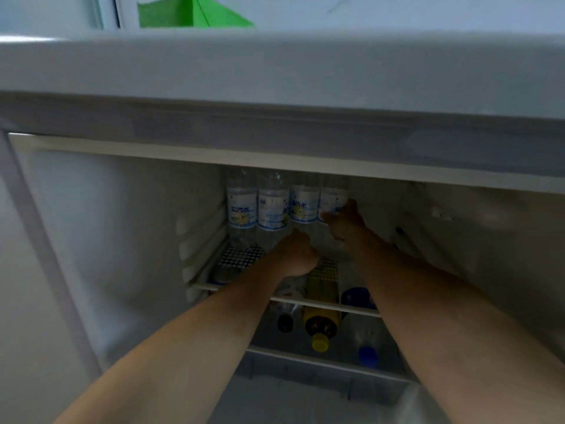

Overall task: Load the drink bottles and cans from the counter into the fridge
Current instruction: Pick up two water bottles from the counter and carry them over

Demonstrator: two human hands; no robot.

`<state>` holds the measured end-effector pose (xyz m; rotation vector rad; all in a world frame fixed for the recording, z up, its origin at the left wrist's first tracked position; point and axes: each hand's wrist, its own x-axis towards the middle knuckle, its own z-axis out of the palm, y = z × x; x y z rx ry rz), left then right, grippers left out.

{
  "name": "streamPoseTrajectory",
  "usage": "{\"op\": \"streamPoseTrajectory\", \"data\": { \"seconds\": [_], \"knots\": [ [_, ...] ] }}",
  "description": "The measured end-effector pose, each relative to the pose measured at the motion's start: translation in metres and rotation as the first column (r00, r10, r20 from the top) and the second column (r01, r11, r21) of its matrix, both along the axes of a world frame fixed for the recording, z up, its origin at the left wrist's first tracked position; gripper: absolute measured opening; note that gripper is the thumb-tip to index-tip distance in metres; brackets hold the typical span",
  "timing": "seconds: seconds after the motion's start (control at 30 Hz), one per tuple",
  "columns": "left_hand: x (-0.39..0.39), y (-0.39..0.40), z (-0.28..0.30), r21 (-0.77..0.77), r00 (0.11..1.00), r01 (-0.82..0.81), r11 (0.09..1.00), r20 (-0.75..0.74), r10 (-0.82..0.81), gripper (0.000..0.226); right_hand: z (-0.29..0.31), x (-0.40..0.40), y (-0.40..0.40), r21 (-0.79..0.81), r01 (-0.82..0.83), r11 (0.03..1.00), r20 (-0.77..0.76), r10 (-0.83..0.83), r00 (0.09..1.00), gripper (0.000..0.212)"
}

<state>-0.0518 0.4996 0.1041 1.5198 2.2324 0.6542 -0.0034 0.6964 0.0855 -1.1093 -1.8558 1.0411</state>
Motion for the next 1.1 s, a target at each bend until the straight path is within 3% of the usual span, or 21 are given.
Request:
{"op": "streamPoseTrajectory", "data": {
  "seconds": [0.1,0.37,0.5,0.63,0.83,1.1],
  "knots": [
    [0.004,-0.025,0.007,0.069,0.998,0.007,0.998,-0.063,-0.003,0.038,0.003,0.000,-0.004,-0.008,-0.004,1.000,0.003,0.004,1.000,0.081],
    [0.011,-0.085,0.002,0.274,0.995,0.043,0.961,-0.095,-0.017,0.036,0.012,0.012,-0.026,-0.038,0.020,0.999,0.170,-0.014,0.985,0.090],
    [0.011,-0.109,0.003,0.367,0.996,0.071,0.927,-0.082,-0.044,0.031,0.015,0.013,-0.058,-0.017,0.127,0.992,0.179,-0.122,0.976,0.088],
    [0.008,-0.130,-0.002,0.494,0.996,0.080,0.866,-0.069,-0.053,0.023,0.022,0.018,-0.101,0.124,0.208,0.970,0.167,-0.227,0.959,0.065],
    [0.012,-0.152,-0.034,0.656,0.989,0.124,0.745,-0.019,-0.148,0.018,0.006,0.050,-0.169,0.277,0.175,0.945,0.106,-0.211,0.972,0.024],
    [0.058,-0.184,-0.069,0.673,0.936,0.173,0.719,0.115,-0.333,0.029,-0.025,0.146,-0.279,0.237,0.203,0.950,0.005,-0.210,0.978,0.025]
  ]
}}
